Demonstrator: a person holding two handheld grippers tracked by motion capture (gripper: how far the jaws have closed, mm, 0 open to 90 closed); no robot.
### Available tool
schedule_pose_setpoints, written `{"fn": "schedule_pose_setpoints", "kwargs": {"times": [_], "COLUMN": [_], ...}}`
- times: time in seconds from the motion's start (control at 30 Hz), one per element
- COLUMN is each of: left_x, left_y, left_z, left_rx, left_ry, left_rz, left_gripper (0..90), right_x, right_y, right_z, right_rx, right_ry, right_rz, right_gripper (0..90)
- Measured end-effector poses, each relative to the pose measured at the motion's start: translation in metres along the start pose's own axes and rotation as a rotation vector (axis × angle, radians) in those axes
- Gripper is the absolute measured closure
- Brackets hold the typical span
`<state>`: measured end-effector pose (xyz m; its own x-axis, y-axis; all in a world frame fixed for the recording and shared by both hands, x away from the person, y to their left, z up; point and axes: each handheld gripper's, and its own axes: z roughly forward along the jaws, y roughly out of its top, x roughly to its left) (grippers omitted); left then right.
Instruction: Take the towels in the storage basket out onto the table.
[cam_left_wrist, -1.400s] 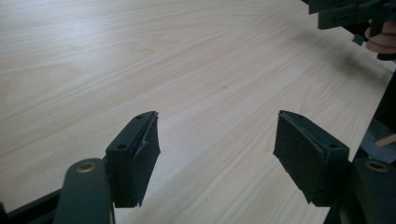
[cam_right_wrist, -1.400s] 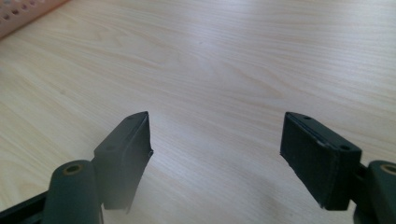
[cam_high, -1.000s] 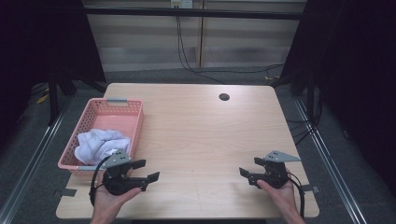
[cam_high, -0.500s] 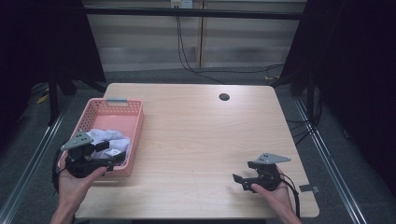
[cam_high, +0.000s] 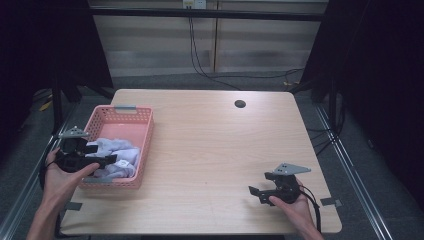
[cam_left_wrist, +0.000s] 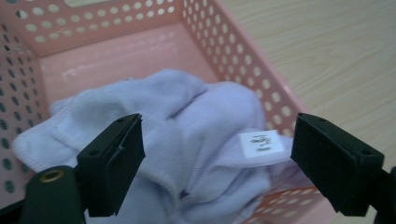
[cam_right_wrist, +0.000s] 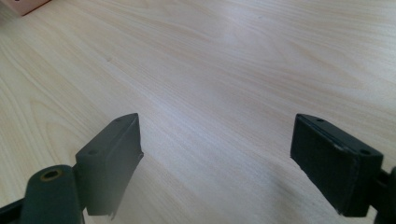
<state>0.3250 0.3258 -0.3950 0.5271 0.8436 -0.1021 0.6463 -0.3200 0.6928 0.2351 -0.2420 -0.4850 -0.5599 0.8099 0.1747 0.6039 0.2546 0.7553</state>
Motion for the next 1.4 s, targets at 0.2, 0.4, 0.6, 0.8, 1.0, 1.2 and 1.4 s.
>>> {"fn": "schedule_pose_setpoints", "kwargs": {"times": [0.2, 0.4, 0.6, 0.8, 1.0, 1.2, 1.4], "left_x": [0.017, 0.026, 0.022, 0.015, 0.022, 0.027, 0.024], "left_y": [-0.002, -0.004, 0.004, 0.012, 0.011, 0.011, 0.015], "left_z": [0.014, 0.029, 0.045, 0.066, 0.075, 0.085, 0.095], "left_rx": [0.059, 0.162, 0.262, 0.387, 0.422, 0.459, 0.522], "left_ry": [-0.001, -0.004, 0.013, 0.028, -0.011, -0.015, -0.02], "left_rz": [-0.018, -0.067, -0.054, -0.035, -0.05, -0.071, -0.062], "left_gripper": [16.0, 15.6, 8.9, 0.0, 0.0, 0.0, 0.0], "right_x": [0.0, 0.001, 0.001, 0.001, 0.002, 0.002, 0.003], "right_y": [0.001, 0.0, 0.001, 0.002, 0.002, 0.002, 0.003], "right_z": [0.001, 0.002, 0.003, 0.002, 0.002, 0.002, 0.001], "right_rx": [-0.003, 0.011, 0.009, -0.006, -0.006, -0.005, -0.018], "right_ry": [0.011, 0.017, 0.024, 0.009, 0.017, 0.027, 0.017], "right_rz": [-0.004, -0.004, -0.005, -0.005, -0.014, -0.018, -0.022], "right_gripper": [16.0, 16.0, 16.3, 16.9, 16.9, 17.3, 19.5]}}
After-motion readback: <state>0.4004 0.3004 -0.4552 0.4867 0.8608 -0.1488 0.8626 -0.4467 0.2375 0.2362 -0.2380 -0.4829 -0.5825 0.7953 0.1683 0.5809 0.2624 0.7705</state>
